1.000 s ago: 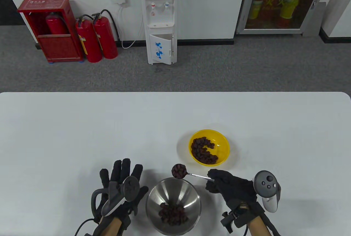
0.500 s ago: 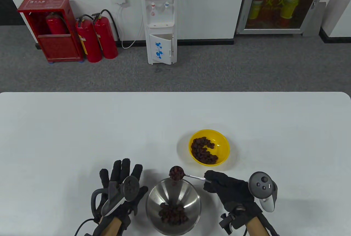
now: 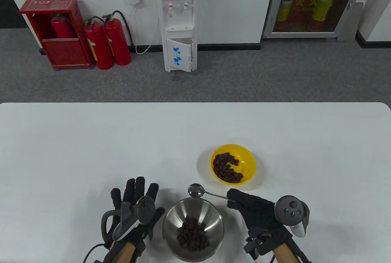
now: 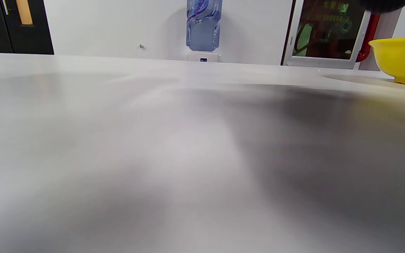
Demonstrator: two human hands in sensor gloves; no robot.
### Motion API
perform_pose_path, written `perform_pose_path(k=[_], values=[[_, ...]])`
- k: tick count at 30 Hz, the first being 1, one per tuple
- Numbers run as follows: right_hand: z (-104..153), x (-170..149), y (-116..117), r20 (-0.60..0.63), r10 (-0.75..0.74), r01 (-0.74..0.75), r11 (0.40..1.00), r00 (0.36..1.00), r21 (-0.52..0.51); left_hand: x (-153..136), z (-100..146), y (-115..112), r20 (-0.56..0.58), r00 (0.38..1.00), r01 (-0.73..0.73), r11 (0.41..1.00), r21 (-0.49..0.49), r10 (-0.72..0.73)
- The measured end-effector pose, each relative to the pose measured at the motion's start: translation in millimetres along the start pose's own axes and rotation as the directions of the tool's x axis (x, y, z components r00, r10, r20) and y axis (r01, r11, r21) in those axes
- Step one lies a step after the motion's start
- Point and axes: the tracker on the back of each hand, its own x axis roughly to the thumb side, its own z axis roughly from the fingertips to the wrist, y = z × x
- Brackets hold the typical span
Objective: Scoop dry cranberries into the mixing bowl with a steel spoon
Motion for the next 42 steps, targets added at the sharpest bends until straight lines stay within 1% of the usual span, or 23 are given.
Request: perform_pose_path(k=[3, 13, 14, 16, 17, 18, 19, 20, 22, 24, 25, 27, 28, 31, 35, 37, 38, 39, 41, 42], values=[[0.1, 0.6, -1.0, 0.005, 0.028, -0.028, 1.000, 1.000, -0.001, 0.0, 0.0, 0.1, 0.000, 1.000, 0.000, 1.000, 0.000, 0.000], [0.3, 0.0, -0.8, -0.005, 0.015, -0.015, 1.000, 1.000, -0.009, 0.0, 0.1, 0.2, 0.001, 1.000, -0.002, 1.000, 0.002, 0.002], [0.4, -0.3, -1.6, -0.006, 0.007, -0.007, 1.000, 1.000, -0.020, 0.0, 0.1, 0.1, 0.001, 1.000, -0.002, 1.000, 0.002, 0.002], [1.2, -1.4, -3.7, -0.016, -0.003, 0.002, 0.997, 1.000, -0.071, -0.2, 0.1, 0.2, 0.001, 1.000, -0.003, 1.000, 0.002, 0.003], [2.8, -2.0, -5.6, -0.036, 0.006, -0.011, 0.991, 0.999, -0.132, -0.3, 0.1, 0.2, 0.000, 1.000, -0.004, 1.000, 0.003, 0.004], [5.3, -2.0, -8.2, -0.075, 0.040, -0.056, 0.972, 0.996, -0.229, -0.5, 0.1, 0.1, 0.000, 1.000, -0.006, 1.000, 0.003, 0.006], [6.7, -1.8, -9.8, -0.102, 0.071, -0.097, 0.954, 0.992, -0.284, -0.7, 0.2, 0.1, -0.001, 1.000, -0.007, 1.000, 0.003, 0.007], [8.0, -2.0, -12.9, -0.144, 0.137, -0.179, 0.922, 0.980, -0.342, -0.9, 0.1, 0.0, -0.002, 1.000, -0.008, 1.000, 0.003, 0.008], [7.2, -2.4, -17.5, -0.210, 0.222, -0.290, 0.878, 0.952, -0.382, -1.6, -0.1, -0.3, -0.005, 1.000, -0.011, 1.000, -0.001, 0.011], [0.8, -3.5, -21.1, -0.260, 0.301, -0.385, 0.838, 0.917, -0.386, -3.4, -0.9, -0.8, -0.011, 1.000, -0.014, 1.000, -0.004, 0.014], [-4.6, -4.7, -22.4, -0.293, 0.354, -0.449, 0.805, 0.888, -0.388, -4.4, -1.2, -1.0, -0.014, 1.000, -0.017, 1.000, -0.006, 0.017], [-11.6, -7.1, -22.6, -0.325, 0.428, -0.531, 0.759, 0.843, -0.376, -6.0, -1.4, -1.4, -0.018, 1.000, -0.022, 1.000, -0.008, 0.022], [-16.1, -9.4, -21.6, -0.347, 0.482, -0.590, 0.717, 0.805, -0.372, -6.6, -1.5, -1.6, -0.019, 1.000, -0.025, 1.000, -0.009, 0.024], [-22.5, -18.7, -15.0, -0.384, 0.583, -0.696, 0.636, 0.716, -0.333, -6.9, -1.5, -1.5, -0.021, 0.999, -0.026, 1.000, -0.010, 0.025], [-21.5, -26.5, -8.3, -0.396, 0.628, -0.741, 0.605, 0.670, -0.293, -6.8, -1.9, -1.5, -0.020, 0.999, -0.025, 1.000, -0.011, 0.025], [-20.5, -28.7, -6.8, -0.418, 0.649, -0.769, 0.577, 0.636, -0.274, -6.8, -2.1, -1.7, -0.020, 1.000, -0.024, 1.000, -0.013, 0.024], [-20.6, -30.1, -6.9, -0.428, 0.646, -0.771, 0.580, 0.633, -0.264, -6.8, -2.0, -1.6, -0.020, 1.000, -0.023, 1.000, -0.013, 0.023], [-21.0, -31.9, -7.2, -0.437, 0.633, -0.763, 0.596, 0.639, -0.251, -6.9, -2.0, -1.6, -0.020, 1.000, -0.024, 1.000, -0.013, 0.023], [-22.0, -38.2, -9.7, -0.456, 0.541, -0.681, 0.695, 0.707, -0.231, -7.0, -2.1, -1.5, -0.020, 0.999, -0.025, 1.000, -0.012, 0.025], [-22.4, -43.7, -12.4, -0.491, 0.425, -0.583, 0.780, 0.760, -0.228, -7.1, -2.2, -1.5, -0.020, 0.999, -0.026, 1.000, -0.012, 0.026]])
